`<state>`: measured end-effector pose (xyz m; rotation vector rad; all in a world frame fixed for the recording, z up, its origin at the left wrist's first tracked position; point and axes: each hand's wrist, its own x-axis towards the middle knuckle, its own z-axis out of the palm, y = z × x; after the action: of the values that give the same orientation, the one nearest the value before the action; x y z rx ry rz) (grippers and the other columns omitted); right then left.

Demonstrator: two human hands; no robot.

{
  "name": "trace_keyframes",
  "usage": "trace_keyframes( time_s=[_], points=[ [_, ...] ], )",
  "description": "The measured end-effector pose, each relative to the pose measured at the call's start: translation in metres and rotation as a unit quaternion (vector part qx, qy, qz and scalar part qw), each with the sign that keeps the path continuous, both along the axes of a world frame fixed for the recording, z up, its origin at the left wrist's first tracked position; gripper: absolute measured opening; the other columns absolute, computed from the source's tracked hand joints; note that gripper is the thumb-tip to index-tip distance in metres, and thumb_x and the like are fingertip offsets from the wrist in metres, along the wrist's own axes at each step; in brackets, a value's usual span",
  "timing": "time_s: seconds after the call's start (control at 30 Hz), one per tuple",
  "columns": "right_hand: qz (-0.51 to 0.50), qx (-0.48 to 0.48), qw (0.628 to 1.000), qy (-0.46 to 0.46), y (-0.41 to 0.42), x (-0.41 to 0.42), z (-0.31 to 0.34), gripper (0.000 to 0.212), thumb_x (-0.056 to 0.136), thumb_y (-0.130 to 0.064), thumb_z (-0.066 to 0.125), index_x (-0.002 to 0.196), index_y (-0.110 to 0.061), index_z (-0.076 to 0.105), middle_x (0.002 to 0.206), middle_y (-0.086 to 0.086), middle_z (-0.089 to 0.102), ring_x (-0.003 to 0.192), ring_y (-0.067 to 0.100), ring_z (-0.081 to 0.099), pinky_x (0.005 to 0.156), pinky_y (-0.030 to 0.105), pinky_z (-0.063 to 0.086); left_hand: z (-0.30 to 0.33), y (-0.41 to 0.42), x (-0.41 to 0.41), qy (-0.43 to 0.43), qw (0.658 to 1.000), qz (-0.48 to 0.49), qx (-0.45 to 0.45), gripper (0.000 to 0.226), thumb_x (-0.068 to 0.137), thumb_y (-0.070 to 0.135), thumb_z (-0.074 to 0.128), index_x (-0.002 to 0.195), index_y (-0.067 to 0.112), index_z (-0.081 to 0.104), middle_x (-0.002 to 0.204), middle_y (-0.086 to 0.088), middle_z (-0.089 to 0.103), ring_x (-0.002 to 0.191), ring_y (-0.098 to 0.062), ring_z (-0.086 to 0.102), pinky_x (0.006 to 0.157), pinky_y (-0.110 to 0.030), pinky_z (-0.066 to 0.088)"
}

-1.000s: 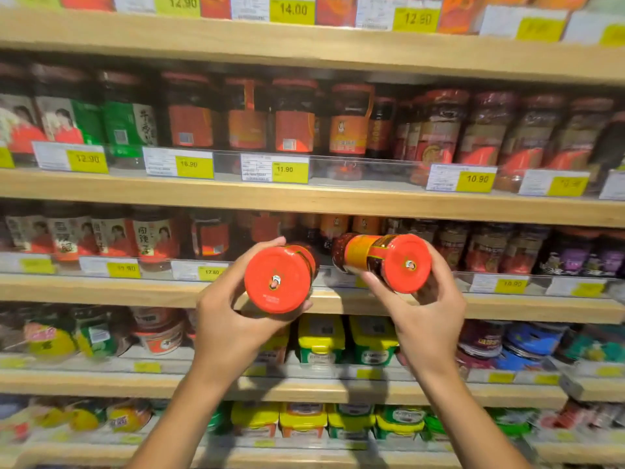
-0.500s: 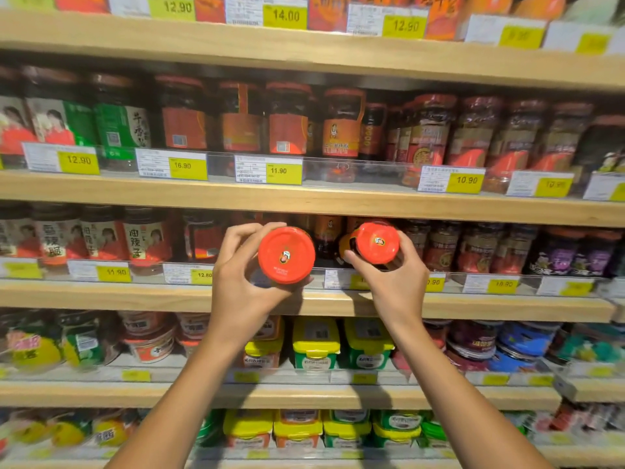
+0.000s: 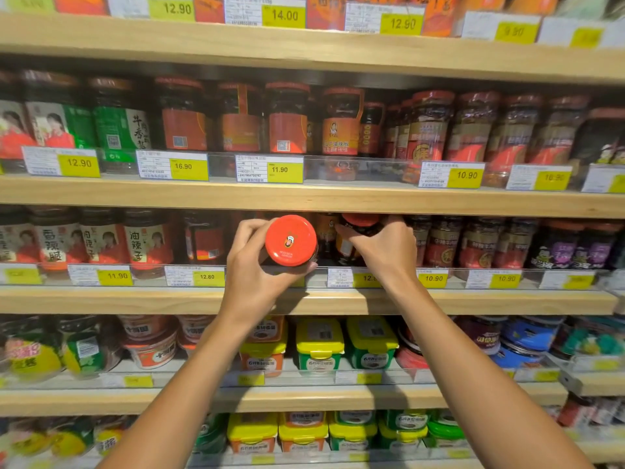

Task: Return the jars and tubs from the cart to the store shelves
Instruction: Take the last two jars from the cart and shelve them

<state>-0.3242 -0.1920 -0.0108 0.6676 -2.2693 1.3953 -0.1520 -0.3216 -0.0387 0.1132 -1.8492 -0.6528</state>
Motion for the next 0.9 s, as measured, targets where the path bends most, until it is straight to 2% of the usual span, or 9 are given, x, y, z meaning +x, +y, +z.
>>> trace_keyframes(
  time_s=[0.1, 0.27, 0.33, 0.43, 0.53, 0.63, 0.77, 0.83, 0.9],
  points=[
    [-0.001, 0.041, 0.999, 0.002, -0.001, 0.000, 0.005, 0.071, 0.066, -0.082, 0.067, 0.073, -0.012, 0.066, 0.062, 0.005, 0.066, 0.068, 0.035, 0.066, 0.067, 0.040, 0.056, -0.001, -0.002, -0.004, -0.010, 1.000, 0.020, -0.008, 0.065, 0.065, 0.041, 0.090, 0.117, 0.010, 0.066, 0.110, -0.002, 0.053, 0.104, 0.000, 0.053, 0.088, -0.009, 0.040],
    [0.010, 0.084, 0.996, 0.039, -0.004, -0.006, 0.007, 0.080, 0.076, -0.080, 0.060, 0.122, -0.015, 0.061, 0.113, 0.012, 0.070, 0.103, 0.039, 0.065, 0.086, 0.045, 0.054, 0.001, -0.004, -0.008, -0.020, 0.999, 0.027, -0.016, 0.066, 0.069, 0.041, 0.088, 0.122, 0.013, 0.062, 0.108, -0.001, 0.052, 0.100, -0.008, 0.054, 0.088, -0.007, 0.037],
    [0.018, 0.096, 0.995, 0.032, -0.006, -0.009, 0.008, 0.082, 0.075, -0.079, 0.062, 0.130, -0.018, 0.057, 0.125, 0.011, 0.066, 0.112, 0.038, 0.062, 0.090, 0.045, 0.053, 0.002, -0.005, -0.009, -0.023, 0.999, 0.024, -0.029, 0.066, 0.070, 0.041, 0.088, 0.123, 0.012, 0.061, 0.108, -0.001, 0.051, 0.102, -0.010, 0.053, 0.088, -0.009, 0.039],
    [0.020, 0.126, 0.992, 0.018, -0.006, -0.012, 0.007, 0.079, 0.078, -0.075, 0.064, 0.132, -0.018, 0.056, 0.130, 0.012, 0.063, 0.115, 0.038, 0.060, 0.089, 0.042, 0.049, -0.002, -0.005, -0.011, -0.020, 0.999, 0.031, -0.034, 0.072, 0.072, 0.039, 0.088, 0.130, 0.010, 0.055, 0.116, -0.001, 0.052, 0.108, -0.009, 0.052, 0.092, -0.015, 0.044],
    [0.027, 0.139, 0.990, 0.018, -0.004, -0.013, 0.006, 0.075, 0.080, -0.073, 0.063, 0.127, -0.015, 0.058, 0.124, 0.013, 0.065, 0.108, 0.039, 0.063, 0.084, 0.040, 0.051, -0.007, -0.003, -0.014, -0.016, 1.000, 0.015, 0.009, 0.083, 0.072, 0.034, 0.087, 0.140, 0.008, 0.046, 0.129, -0.002, 0.051, 0.120, -0.009, 0.052, 0.100, -0.016, 0.048],
    [0.014, 0.165, 0.986, 0.021, -0.001, -0.013, 0.005, 0.060, 0.085, -0.056, 0.070, 0.117, -0.008, 0.057, 0.107, 0.015, 0.066, 0.096, 0.039, 0.064, 0.072, 0.036, 0.048, -0.012, -0.004, -0.019, -0.018, 0.998, 0.011, 0.060, 0.084, 0.073, 0.034, 0.085, 0.142, 0.008, 0.043, 0.136, -0.006, 0.053, 0.126, -0.016, 0.055, 0.103, -0.034, 0.052],
    [0.018, 0.162, 0.986, 0.023, 0.006, -0.013, 0.001, 0.045, 0.081, -0.046, 0.076, 0.085, -0.010, 0.050, 0.073, 0.010, 0.057, 0.072, 0.034, 0.060, 0.057, 0.032, 0.038, -0.008, -0.001, -0.021, -0.039, 0.992, 0.006, 0.120, 0.091, 0.074, 0.037, 0.085, 0.145, 0.013, 0.033, 0.145, -0.013, 0.050, 0.132, -0.012, 0.048, 0.109, -0.035, 0.047],
    [0.026, 0.155, 0.987, 0.031, 0.011, -0.009, -0.001, 0.048, 0.080, -0.045, 0.079, 0.073, -0.013, 0.044, 0.065, 0.006, 0.052, 0.071, 0.035, 0.060, 0.054, 0.030, 0.035, -0.004, 0.002, -0.023, -0.045, 0.989, 0.012, 0.142, 0.086, 0.075, 0.041, 0.084, 0.141, 0.019, 0.032, 0.144, -0.015, 0.050, 0.130, -0.009, 0.044, 0.107, -0.038, 0.048],
    [0.036, 0.153, 0.987, 0.039, 0.017, -0.002, -0.002, 0.055, 0.081, -0.046, 0.078, 0.064, -0.015, 0.036, 0.061, 0.003, 0.047, 0.069, 0.030, 0.056, 0.048, 0.032, 0.030, -0.001, 0.004, -0.028, -0.051, 0.988, 0.045, 0.136, 0.075, 0.076, 0.048, 0.080, 0.129, 0.020, 0.035, 0.132, -0.013, 0.058, 0.125, -0.015, 0.049, 0.099, -0.040, 0.052]
  ],
)
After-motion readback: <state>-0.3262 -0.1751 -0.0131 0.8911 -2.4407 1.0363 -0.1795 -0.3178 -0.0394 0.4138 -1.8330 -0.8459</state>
